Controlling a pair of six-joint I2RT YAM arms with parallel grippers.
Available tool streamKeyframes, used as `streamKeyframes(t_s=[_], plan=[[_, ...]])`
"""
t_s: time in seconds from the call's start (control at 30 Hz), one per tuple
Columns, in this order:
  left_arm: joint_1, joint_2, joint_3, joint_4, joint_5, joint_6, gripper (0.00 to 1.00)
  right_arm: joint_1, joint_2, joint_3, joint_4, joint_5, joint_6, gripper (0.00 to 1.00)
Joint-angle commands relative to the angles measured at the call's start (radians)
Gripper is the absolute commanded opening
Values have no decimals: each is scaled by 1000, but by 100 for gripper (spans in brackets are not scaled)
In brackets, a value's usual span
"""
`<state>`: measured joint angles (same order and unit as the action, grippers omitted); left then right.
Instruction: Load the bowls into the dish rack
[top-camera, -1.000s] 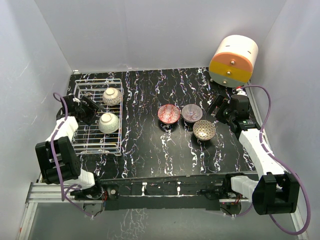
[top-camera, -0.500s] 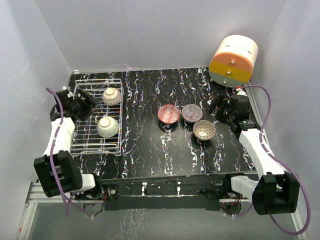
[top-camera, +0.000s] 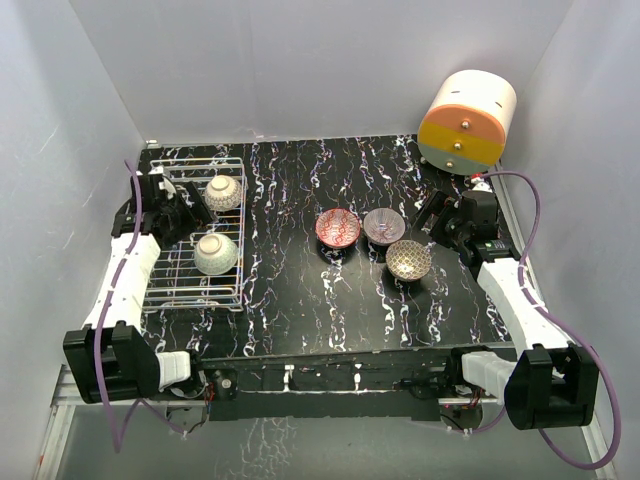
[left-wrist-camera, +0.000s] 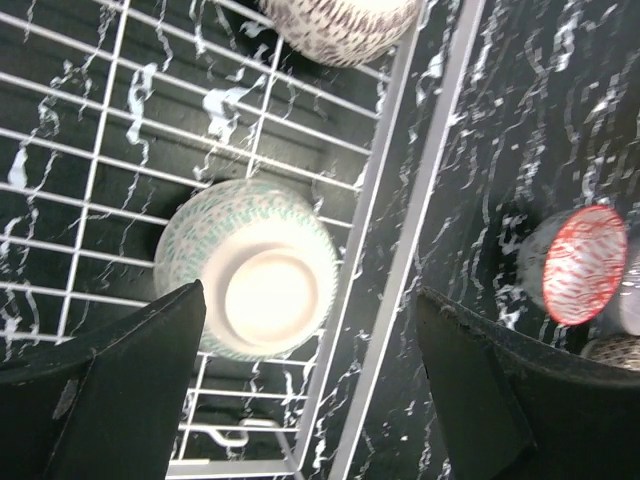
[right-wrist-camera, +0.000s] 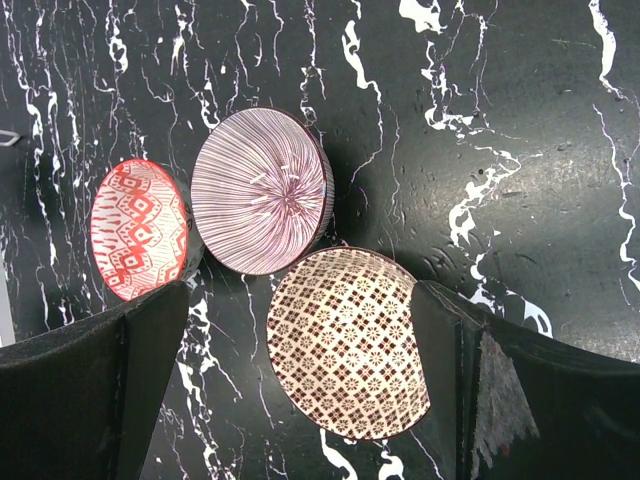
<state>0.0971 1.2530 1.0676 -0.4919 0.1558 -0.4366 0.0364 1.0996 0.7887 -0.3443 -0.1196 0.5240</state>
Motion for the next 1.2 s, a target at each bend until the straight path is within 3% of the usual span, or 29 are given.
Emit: streamKeyframes(t_s=[0.0,0.27,0.53,0.9,1.17], plan=[[-6,-42,-10,-117,-81,65,84,-5,-23,-7,58,-3,-5,98],[-39,-53,-33,-160,-109,89,85,-4,-29,-14,62,1,-3,98],[-118,-14,-65,-95,-122,75,86,-5,-30,-17,61,1,-4,98],[-119,41,25,-46,-156,72,86,-4,-20,-11,59,19,-15,98],[-119,170,43,47,-200,84,85,-5,-11,-6,58,30,-18,98]])
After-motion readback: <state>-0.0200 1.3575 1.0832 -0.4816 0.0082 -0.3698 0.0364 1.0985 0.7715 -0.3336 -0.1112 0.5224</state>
